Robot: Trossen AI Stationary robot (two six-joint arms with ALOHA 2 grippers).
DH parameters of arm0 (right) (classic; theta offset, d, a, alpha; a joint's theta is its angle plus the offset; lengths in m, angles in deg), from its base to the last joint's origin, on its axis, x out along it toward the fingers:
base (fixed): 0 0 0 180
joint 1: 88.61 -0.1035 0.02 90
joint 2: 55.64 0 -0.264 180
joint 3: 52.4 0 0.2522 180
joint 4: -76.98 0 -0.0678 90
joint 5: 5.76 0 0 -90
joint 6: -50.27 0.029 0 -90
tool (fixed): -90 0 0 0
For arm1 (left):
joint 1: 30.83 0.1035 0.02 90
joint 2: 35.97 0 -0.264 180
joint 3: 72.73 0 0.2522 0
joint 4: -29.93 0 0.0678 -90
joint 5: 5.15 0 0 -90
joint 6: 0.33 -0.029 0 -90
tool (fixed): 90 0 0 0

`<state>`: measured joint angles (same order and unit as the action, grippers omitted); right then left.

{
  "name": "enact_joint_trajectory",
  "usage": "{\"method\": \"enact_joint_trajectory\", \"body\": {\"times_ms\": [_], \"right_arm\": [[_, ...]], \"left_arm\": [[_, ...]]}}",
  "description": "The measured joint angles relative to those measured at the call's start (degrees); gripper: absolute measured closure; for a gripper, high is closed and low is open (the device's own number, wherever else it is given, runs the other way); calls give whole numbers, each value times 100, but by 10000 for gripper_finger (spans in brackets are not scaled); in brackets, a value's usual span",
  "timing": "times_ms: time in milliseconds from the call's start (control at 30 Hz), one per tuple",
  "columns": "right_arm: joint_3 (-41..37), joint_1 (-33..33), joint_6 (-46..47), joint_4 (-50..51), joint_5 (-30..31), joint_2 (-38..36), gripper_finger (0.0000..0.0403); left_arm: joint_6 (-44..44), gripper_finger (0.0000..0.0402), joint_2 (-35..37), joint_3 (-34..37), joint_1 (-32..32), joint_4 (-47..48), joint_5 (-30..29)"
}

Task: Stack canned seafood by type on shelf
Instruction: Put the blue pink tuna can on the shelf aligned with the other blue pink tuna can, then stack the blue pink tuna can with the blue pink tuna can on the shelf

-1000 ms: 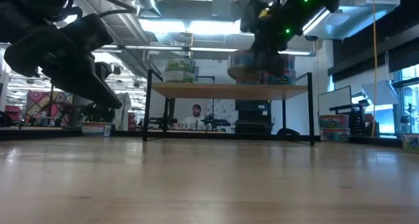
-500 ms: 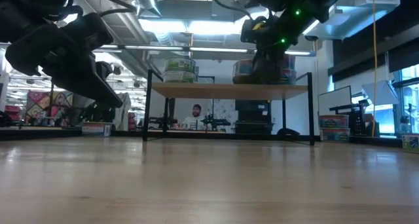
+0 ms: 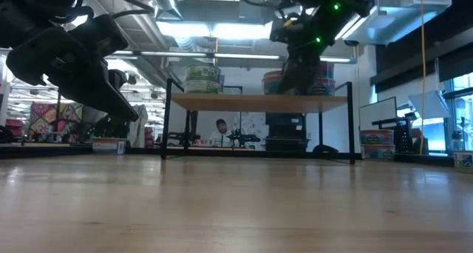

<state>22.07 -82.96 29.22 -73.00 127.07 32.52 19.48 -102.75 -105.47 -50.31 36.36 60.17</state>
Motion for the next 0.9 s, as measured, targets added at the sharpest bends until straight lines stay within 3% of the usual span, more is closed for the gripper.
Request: {"method": "enact_joint_trajectory", "body": {"times_ms": [167, 367, 667, 900], "right_arm": [[480, -133, 26, 350, -60, 0, 85], [1131, -737, 505, 1286, -486, 0, 84], [1386, -1909, 2853, 3455, -1096, 0, 84], [999, -2456, 4687, 4548, -1670, -2, 84]], "left_arm": [[0, 329, 0, 0, 2, 0, 0], [26, 329, 0, -2, 2, 0, 2], [-95, 329, 0, -4, -2, -301, 2], [-216, 329, 0, -4, 2, -551, 2]]}}
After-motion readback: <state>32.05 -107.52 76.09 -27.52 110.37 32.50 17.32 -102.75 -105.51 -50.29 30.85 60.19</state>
